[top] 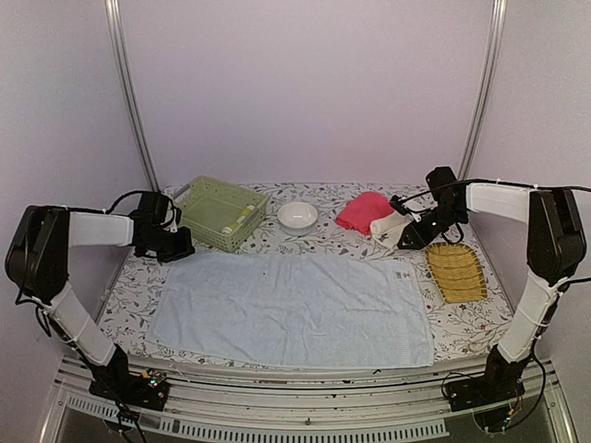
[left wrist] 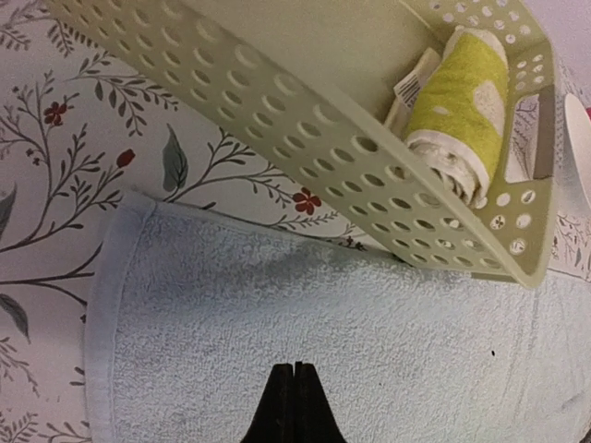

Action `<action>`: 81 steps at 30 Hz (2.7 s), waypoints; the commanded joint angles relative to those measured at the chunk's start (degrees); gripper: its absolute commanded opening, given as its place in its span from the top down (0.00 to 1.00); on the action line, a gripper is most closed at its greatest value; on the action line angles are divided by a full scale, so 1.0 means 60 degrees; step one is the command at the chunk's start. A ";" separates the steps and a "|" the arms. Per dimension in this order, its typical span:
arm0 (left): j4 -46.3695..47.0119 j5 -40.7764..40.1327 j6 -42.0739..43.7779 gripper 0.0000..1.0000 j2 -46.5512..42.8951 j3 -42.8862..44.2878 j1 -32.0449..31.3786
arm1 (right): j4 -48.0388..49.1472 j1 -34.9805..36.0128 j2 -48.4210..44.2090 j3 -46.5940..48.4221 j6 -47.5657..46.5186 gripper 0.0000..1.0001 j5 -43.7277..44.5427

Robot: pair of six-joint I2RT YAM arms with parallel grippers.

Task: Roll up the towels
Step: Smooth out the towel at the center of the board.

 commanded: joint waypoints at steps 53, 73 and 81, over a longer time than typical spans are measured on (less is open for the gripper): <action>0.0489 0.0875 -0.0770 1.00 0.2275 0.1232 0.1613 | -0.0529 0.0442 0.1214 0.0711 0.0113 0.74 0.1359; 0.1036 0.1012 -0.0852 1.00 0.1693 0.0598 0.2251 | -0.0222 -0.0019 0.1034 0.0840 0.0377 0.39 0.1300; -0.0986 0.1026 -0.0242 0.71 0.0987 0.1731 0.2186 | -0.0462 -0.0265 0.1526 0.1411 0.0705 0.48 0.0538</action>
